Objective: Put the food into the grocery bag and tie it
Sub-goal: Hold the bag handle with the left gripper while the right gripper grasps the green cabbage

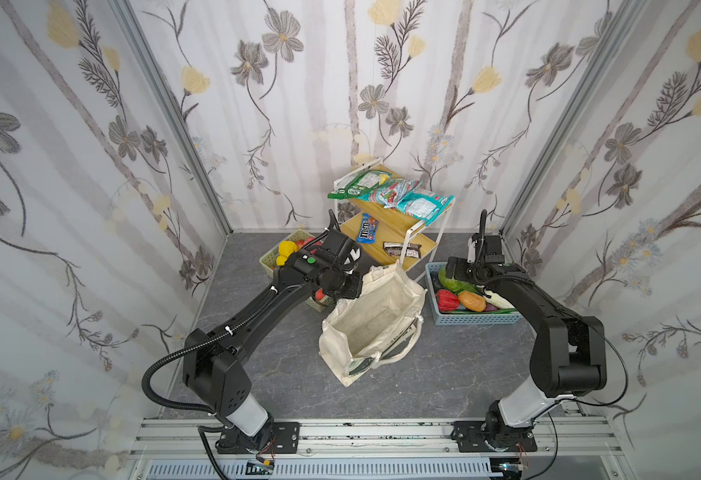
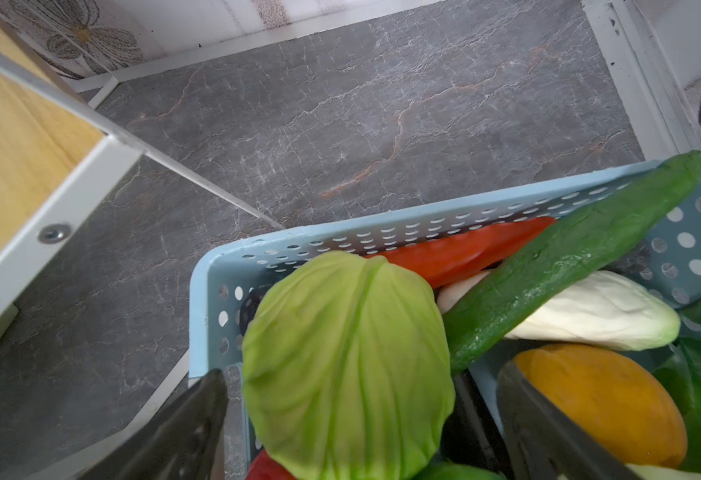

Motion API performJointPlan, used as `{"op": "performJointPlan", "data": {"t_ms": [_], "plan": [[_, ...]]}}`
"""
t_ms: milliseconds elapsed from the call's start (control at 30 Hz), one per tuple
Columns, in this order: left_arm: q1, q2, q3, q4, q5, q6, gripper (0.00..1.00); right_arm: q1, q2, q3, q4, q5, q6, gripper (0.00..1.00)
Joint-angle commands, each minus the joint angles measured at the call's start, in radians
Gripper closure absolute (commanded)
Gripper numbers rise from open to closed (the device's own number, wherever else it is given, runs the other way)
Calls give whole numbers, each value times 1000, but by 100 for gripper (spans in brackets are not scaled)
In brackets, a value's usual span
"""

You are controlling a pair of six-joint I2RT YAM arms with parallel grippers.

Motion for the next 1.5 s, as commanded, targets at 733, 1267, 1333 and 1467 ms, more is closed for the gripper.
{"op": "performJointPlan", "data": {"t_ms": [733, 1267, 1333, 1467], "plan": [[-4, -12, -9, 35, -5, -3, 86, 2, 152, 31, 68, -83, -34, 14], [-12, -23, -24, 39, -15, -12, 86, -11, -6, 31, 11, -94, -48, 16], [-13, -27, -28, 44, -19, -13, 86, -17, -27, 33, 3, -103, -51, 16], [-13, -42, -52, 67, -18, -24, 86, -23, -67, 50, -31, -112, -59, 17]]}}
